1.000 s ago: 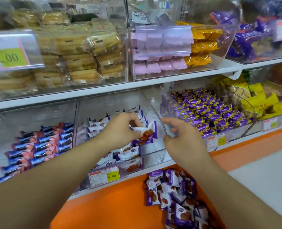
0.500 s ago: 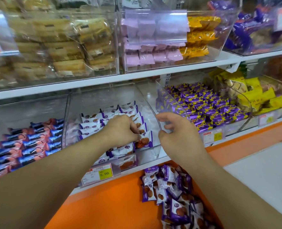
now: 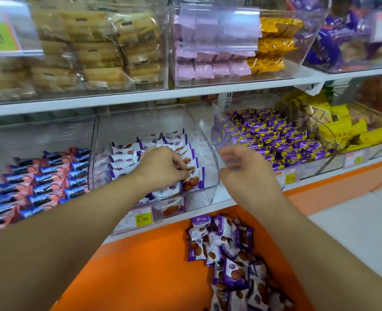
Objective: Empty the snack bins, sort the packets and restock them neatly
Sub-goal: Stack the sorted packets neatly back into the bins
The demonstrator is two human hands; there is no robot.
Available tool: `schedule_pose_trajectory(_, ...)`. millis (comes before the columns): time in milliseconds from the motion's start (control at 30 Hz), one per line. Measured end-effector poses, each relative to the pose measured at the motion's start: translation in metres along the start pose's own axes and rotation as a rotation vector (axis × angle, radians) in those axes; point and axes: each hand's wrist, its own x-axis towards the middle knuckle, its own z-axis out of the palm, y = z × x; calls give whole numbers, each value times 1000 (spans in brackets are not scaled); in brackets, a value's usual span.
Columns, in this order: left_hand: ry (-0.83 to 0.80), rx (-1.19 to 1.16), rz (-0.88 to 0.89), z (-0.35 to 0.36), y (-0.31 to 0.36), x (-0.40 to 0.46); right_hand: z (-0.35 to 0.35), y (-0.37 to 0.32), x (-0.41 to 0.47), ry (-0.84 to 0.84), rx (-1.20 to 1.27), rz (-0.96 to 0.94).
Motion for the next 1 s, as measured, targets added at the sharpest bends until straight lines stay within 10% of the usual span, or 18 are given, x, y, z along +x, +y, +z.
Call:
schedule_pose_trajectory(267, 157, -343, 168, -2, 36, -98, -29, 16, -11, -27, -71, 121)
schedule_pose_trajectory(667, -495, -300, -193, 229, -54, -178, 51, 185, -29, -873, -642, 228)
schedule_pose_trajectory(1000, -733, -110, -142, 294, -58, -188, 94, 271, -48, -944, -735, 235)
